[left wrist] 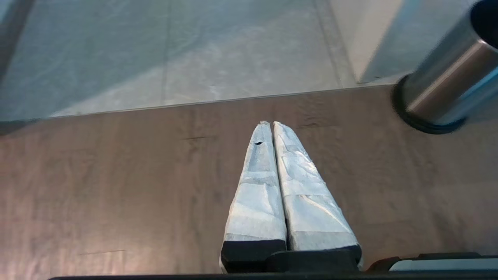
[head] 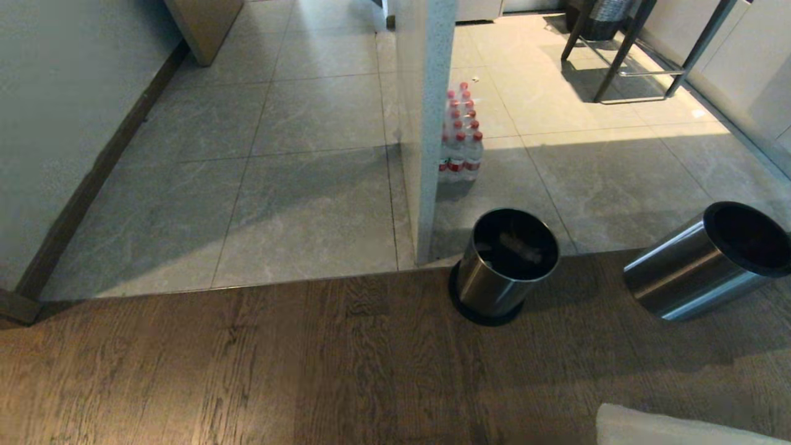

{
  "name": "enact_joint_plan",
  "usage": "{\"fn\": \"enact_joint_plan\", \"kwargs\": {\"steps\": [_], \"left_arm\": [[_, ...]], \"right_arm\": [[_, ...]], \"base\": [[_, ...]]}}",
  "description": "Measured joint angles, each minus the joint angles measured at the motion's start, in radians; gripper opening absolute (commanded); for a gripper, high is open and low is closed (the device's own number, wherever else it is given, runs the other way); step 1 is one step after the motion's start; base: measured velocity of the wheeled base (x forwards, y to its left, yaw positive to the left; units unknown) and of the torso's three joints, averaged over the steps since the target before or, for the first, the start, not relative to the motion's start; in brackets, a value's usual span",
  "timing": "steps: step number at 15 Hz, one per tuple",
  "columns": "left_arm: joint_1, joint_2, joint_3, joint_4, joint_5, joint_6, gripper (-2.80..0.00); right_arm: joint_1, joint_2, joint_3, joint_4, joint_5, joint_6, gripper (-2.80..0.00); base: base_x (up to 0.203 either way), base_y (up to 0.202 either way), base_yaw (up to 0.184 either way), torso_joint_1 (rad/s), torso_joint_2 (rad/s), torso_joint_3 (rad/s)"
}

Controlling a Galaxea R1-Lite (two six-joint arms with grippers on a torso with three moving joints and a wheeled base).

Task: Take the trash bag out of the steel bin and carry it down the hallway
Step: Put the trash bag at the door

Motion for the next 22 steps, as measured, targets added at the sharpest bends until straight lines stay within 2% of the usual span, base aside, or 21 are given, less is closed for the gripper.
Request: {"fn": "enact_joint_plan", "kwargs": {"steps": [22], "left_arm": [[0.000, 0.000, 0.000, 0.000, 0.000, -0.002, -2.80]], "right_arm": [[0.000, 0.001, 0.000, 0.000, 0.000, 0.000, -2.80]], "base": [[0.000, 0.193, 0.000, 0.003, 0.00, 0.003]]}}
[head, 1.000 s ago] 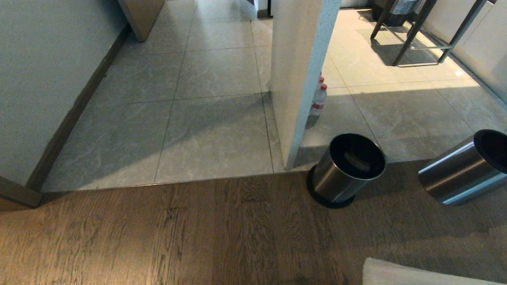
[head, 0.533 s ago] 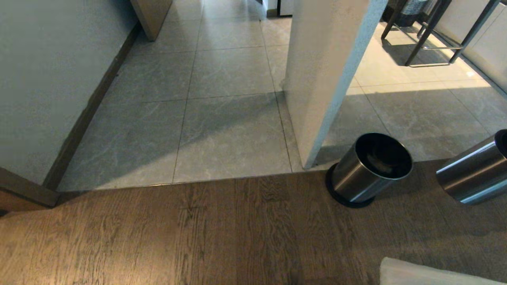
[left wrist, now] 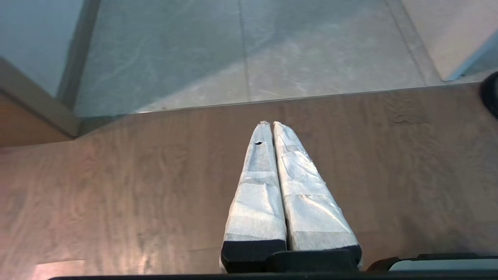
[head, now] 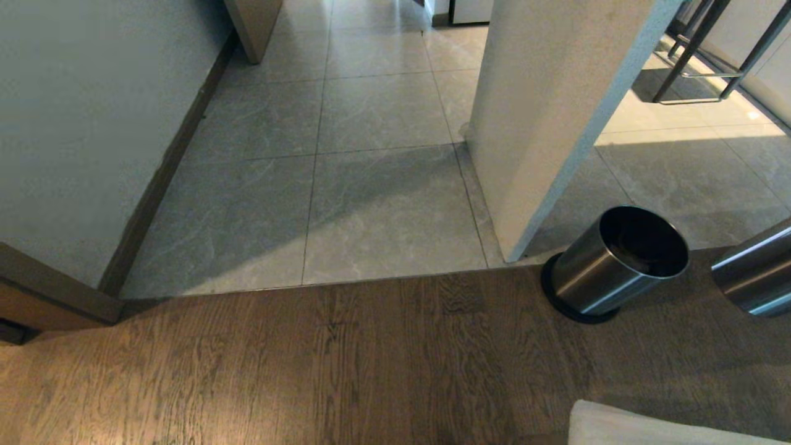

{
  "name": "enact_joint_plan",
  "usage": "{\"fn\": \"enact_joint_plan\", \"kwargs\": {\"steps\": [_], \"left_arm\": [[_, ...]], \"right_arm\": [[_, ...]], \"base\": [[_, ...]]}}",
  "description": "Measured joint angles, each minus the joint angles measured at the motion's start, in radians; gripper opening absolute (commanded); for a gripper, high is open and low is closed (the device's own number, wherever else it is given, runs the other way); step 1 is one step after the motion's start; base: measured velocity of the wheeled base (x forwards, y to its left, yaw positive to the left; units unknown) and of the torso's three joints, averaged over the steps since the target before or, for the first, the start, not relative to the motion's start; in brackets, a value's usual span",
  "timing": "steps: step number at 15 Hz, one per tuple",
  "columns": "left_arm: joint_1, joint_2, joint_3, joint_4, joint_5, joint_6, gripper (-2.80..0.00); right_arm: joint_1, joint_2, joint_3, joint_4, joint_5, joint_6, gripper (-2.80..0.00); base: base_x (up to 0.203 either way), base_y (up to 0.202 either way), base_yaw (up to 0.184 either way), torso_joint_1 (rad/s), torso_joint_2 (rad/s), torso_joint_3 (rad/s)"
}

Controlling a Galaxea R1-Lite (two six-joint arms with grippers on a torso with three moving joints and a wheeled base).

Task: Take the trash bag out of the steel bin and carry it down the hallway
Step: Put the trash bag at the door

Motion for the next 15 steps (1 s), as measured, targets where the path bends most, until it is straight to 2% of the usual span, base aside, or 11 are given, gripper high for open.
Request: {"fn": "enact_joint_plan", "kwargs": {"steps": [4, 10, 15], "left_arm": [[-0.001, 0.000, 0.000, 0.000, 0.000, 0.002, -2.80], [0.000, 0.000, 0.000, 0.000, 0.000, 0.001, -2.80], [0.000, 0.000, 0.000, 0.000, 0.000, 0.000, -2.80]], "right_arm": [[-0.001, 0.000, 0.000, 0.000, 0.000, 0.000, -2.80], [0.000, 0.001, 0.000, 0.000, 0.000, 0.000, -2.80], [0.000, 0.001, 0.000, 0.000, 0.000, 0.000, -2.80]], "base": [[0.000, 0.160, 0.000, 0.004, 0.00, 0.006], [0.000, 0.000, 0.000, 0.000, 0.00, 0.000], [0.164, 0.000, 0.001, 0.002, 0.00, 0.000]]}}
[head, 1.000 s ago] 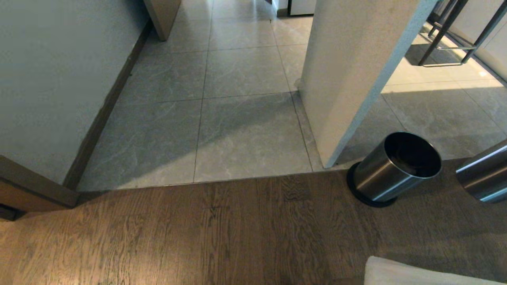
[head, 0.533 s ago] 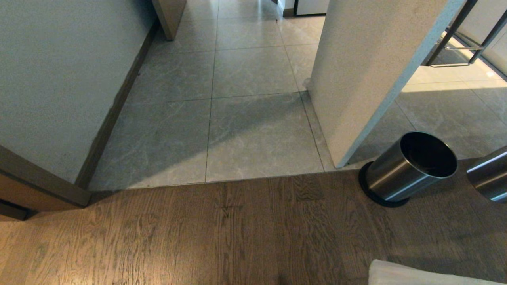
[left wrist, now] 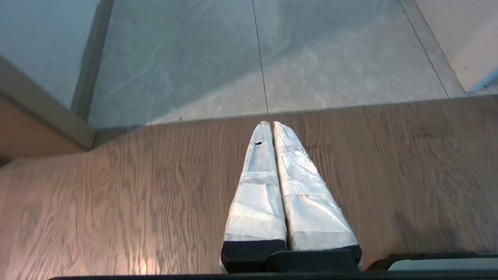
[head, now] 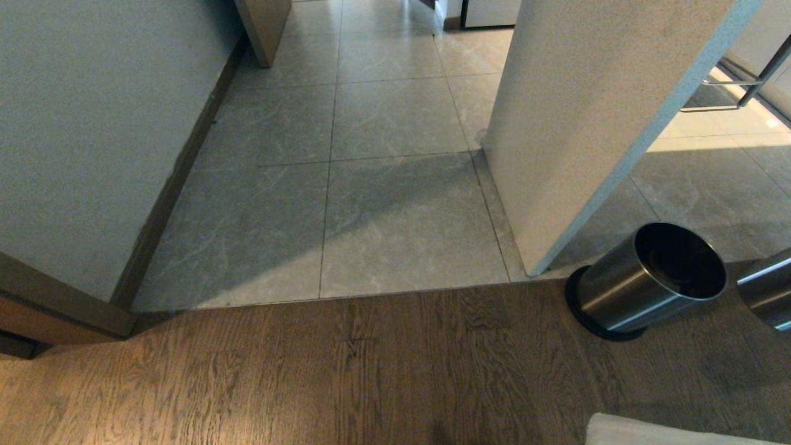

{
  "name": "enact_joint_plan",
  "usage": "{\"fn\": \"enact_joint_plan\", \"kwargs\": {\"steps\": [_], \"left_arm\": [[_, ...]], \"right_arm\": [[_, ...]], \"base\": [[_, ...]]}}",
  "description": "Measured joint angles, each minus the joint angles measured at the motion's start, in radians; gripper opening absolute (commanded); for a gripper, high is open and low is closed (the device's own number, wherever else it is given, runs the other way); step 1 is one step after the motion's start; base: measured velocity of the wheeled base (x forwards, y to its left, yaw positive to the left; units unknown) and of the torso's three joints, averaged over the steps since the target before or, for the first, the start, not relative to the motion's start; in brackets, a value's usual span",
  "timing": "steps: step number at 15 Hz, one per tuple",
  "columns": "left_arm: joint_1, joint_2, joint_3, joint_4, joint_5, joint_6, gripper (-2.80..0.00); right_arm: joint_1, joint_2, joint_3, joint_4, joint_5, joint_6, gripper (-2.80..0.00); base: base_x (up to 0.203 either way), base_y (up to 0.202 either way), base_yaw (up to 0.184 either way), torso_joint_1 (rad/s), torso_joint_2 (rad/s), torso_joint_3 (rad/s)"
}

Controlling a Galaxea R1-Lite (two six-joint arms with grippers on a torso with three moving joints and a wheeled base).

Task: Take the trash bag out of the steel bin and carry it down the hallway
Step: Put the trash bag at the door

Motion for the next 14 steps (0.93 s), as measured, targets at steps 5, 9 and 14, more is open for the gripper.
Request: {"fn": "enact_joint_plan", "kwargs": {"steps": [5, 9, 14], "left_arm": [[0.000, 0.000, 0.000, 0.000, 0.000, 0.000, -2.80], [0.000, 0.000, 0.000, 0.001, 0.000, 0.002, -2.80], [0.000, 0.000, 0.000, 0.000, 0.000, 0.001, -2.80]], "right_arm": [[0.000, 0.000, 0.000, 0.000, 0.000, 0.000, -2.80], [0.000, 0.000, 0.000, 0.000, 0.000, 0.000, -2.80], [0.000, 0.000, 0.000, 0.000, 0.000, 0.000, -2.80]], "base": [[0.191, 0.000, 0.001, 0.002, 0.00, 0.003], [0.190, 0.000, 0.000, 0.005, 0.00, 0.001], [0.054, 0.000, 0.001, 0.001, 0.00, 0.000]]}}
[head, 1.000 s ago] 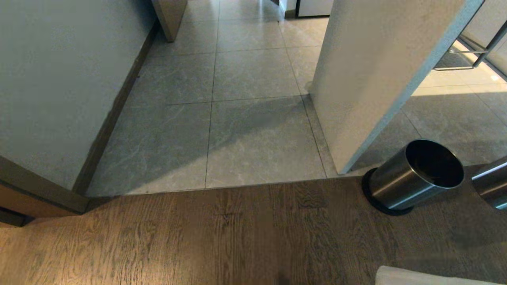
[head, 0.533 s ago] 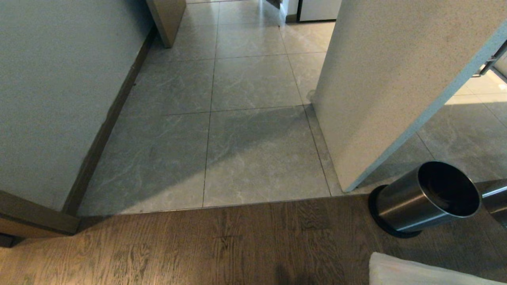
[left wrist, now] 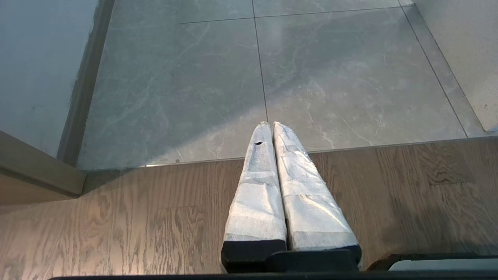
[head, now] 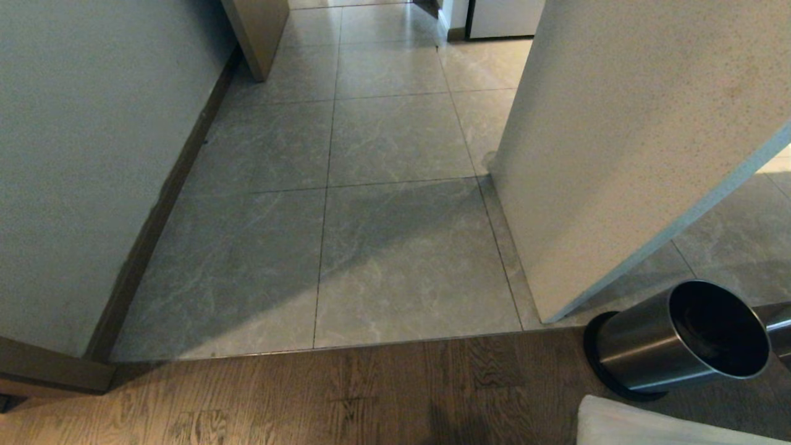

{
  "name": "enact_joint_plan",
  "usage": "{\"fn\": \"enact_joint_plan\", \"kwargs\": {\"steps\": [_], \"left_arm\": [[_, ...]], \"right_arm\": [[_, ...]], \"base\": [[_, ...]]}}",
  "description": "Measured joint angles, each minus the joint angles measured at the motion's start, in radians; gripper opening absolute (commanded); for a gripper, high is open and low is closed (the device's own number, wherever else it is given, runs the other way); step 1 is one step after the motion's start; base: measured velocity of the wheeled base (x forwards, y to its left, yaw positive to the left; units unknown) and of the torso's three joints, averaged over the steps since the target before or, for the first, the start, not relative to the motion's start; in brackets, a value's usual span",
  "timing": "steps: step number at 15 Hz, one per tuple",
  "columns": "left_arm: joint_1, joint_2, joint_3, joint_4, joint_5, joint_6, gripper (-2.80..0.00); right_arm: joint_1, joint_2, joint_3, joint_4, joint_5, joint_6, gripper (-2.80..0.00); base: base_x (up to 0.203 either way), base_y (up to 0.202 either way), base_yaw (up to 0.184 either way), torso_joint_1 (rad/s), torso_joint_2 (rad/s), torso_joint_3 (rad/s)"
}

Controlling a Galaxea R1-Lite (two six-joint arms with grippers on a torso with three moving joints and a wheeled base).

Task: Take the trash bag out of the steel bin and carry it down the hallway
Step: Put the trash bag at the door

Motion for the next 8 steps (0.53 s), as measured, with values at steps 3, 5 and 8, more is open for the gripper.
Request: {"fn": "enact_joint_plan", "kwargs": {"steps": [3, 5, 8], "left_arm": [[0.000, 0.000, 0.000, -0.001, 0.000, 0.004, -2.80], [0.000, 0.000, 0.000, -0.001, 0.000, 0.002, -2.80], [0.000, 0.000, 0.000, 0.000, 0.000, 0.001, -2.80]], "right_arm": [[0.000, 0.000, 0.000, 0.000, 0.000, 0.000, -2.80], [0.000, 0.000, 0.000, 0.000, 0.000, 0.000, -2.80], [0.000, 0.000, 0.000, 0.000, 0.000, 0.000, -2.80]], "base": [[0.000, 0.000, 0.000, 0.001, 0.00, 0.012], [0.000, 0.000, 0.000, 0.005, 0.00, 0.122], [0.000, 0.000, 0.000, 0.000, 0.00, 0.185]]}}
